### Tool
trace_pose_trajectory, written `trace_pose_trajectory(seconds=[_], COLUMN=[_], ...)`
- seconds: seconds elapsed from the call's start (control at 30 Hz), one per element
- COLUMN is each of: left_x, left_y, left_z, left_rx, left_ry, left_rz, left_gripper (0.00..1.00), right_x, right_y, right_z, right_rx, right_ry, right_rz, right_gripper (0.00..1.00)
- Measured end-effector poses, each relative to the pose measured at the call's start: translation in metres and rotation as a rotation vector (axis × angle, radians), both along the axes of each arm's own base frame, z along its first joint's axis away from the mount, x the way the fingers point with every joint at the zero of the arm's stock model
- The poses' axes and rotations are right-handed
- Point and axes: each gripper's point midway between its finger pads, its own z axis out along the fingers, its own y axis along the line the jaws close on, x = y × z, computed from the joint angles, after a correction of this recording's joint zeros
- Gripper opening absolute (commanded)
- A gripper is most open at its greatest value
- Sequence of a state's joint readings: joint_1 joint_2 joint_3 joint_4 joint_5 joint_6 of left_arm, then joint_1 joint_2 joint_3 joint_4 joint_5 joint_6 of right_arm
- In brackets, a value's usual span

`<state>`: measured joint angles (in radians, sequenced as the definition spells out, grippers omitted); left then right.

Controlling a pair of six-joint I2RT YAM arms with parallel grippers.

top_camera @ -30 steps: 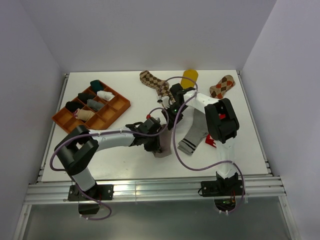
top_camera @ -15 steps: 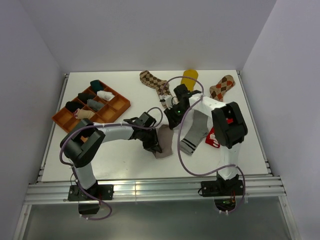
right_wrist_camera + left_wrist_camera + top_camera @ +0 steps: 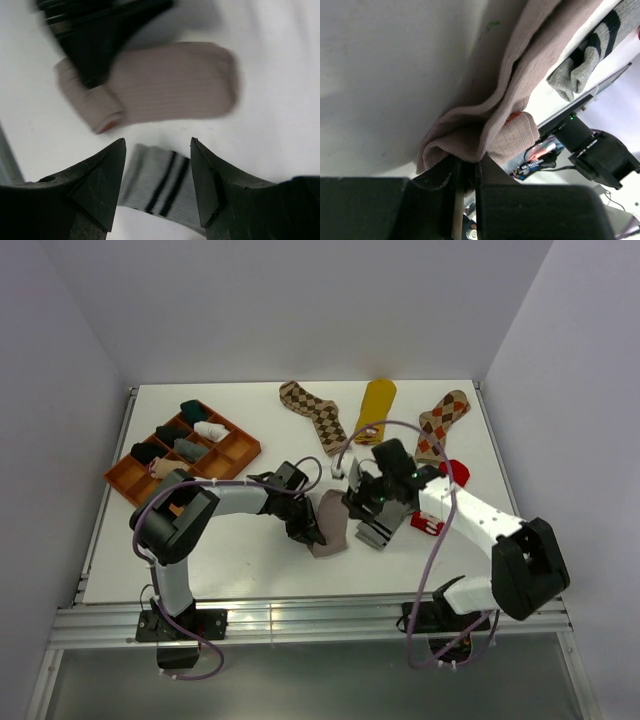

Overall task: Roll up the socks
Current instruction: Roll the sock at the center of the board.

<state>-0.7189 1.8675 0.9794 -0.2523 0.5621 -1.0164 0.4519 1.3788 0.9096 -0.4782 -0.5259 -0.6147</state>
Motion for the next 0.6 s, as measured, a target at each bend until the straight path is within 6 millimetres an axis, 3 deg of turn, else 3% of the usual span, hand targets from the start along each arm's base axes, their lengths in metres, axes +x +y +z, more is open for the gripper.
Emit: trace_pose_trajectory(seconds=[0.17, 0.23, 0.6], left_x=[0.000, 0.000, 0.001], left_y=[-0.002, -0.002, -0.002], left_z=[0.000, 0.000, 0.000], left_rx=[-0.014, -0.016, -0.028], left_ry=[0.035, 0.045, 0.060], left_rz=[0.002, 0.008, 0.018], left_gripper=[0.00, 0.00, 0.00], right_x=[-0.058, -0.070, -0.076], right_y=[0.026, 0.031, 0.060], right_z=[-0.024, -0.031, -0.030], right_rx=[-0.049, -0.072, -0.109], right_ry=[-0.075, -0.102, -0.268], right_rz=[0.222, 0.278, 0.391], right_gripper=[0.65, 0.65, 0.69])
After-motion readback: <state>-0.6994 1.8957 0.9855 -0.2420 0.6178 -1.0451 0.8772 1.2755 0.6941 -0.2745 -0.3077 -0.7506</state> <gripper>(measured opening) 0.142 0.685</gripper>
